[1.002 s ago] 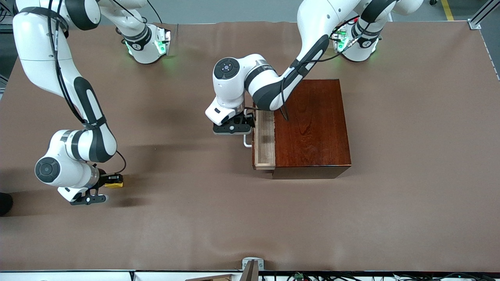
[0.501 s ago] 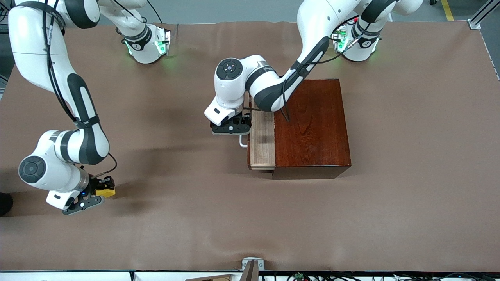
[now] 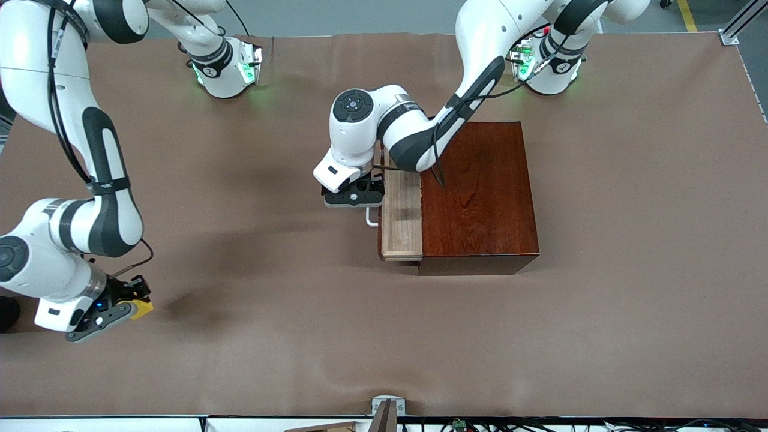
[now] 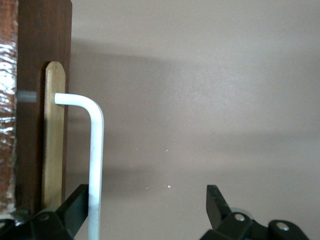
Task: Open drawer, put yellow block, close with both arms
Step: 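Pull the drawer open with the left gripper while the right gripper lifts the cube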
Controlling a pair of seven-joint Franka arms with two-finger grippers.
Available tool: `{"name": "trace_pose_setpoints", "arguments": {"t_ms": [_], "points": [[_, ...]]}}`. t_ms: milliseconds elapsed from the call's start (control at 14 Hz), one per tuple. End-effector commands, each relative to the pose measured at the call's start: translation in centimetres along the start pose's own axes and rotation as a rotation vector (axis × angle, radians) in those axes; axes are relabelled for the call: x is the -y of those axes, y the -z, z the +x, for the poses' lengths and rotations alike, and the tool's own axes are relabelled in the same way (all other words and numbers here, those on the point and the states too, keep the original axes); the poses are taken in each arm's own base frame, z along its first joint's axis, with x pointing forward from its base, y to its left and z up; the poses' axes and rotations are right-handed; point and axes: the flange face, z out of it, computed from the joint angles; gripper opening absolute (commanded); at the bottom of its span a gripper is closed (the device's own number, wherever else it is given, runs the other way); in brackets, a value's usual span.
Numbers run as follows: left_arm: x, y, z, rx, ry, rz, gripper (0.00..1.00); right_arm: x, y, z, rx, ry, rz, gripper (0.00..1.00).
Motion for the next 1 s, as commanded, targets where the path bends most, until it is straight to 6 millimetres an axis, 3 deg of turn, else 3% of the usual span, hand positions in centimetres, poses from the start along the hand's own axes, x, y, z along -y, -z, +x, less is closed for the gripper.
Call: {"name": "trace_pose_setpoints", "arguments": {"t_ms": [0,143,429,716,931], "points": [[-3.1,0.3,-2.2,-0.001,0.01,-0.107,1.0,-1.7,2.1,-0.7,-0.026,0.082,0.006,0.0],[-3.1,0.2,-2.2,0.0,0.011,-0.108,1.0,-1.2,3.3,1.1,-0.055,0.097,-0.018,0.0],[-3.9,0.5,-2.9,-0.008,0.001,-0.129,1.0,2.6,5.2,4.6,-0.074,0.13,-0.01,0.0],[-4.3,0.6,-3.3,-0.014,-0.005,-0.147,1.0,2.7,6.0,4.9,-0.06,0.327,-0.014,0.0],[-4.5,1.5,-3.4,-0.014,-0.005,-0.153,1.0,2.8,6.1,5.0,-0.058,0.356,-0.016,0.0]]}}
